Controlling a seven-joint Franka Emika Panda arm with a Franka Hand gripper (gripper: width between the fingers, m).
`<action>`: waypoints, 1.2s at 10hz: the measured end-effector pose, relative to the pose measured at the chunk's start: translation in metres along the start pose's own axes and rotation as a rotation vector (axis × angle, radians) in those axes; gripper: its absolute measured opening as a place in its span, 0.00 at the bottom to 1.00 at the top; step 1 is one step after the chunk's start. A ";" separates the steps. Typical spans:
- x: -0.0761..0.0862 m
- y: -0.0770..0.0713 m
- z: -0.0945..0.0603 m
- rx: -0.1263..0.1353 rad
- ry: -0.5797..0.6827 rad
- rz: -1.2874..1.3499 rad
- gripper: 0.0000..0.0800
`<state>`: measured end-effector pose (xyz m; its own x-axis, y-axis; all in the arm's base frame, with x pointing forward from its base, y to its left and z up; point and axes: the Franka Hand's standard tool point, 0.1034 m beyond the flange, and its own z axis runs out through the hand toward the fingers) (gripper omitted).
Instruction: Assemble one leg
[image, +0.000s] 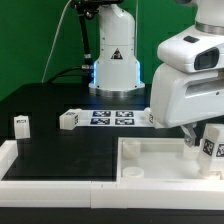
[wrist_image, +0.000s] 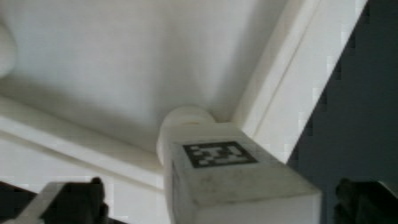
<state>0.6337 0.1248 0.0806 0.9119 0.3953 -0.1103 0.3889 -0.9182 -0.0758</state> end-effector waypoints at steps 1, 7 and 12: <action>0.000 0.000 0.003 0.001 -0.001 0.001 0.81; -0.001 0.002 0.006 0.001 0.000 -0.006 0.37; -0.001 0.001 0.006 0.003 0.001 0.089 0.37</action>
Offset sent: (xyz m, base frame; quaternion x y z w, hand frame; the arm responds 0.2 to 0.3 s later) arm 0.0000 0.0000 0.0000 0.0000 0.0000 0.0000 1.0000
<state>0.6327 0.1235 0.0750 0.9430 0.3119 -0.1162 0.3057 -0.9497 -0.0683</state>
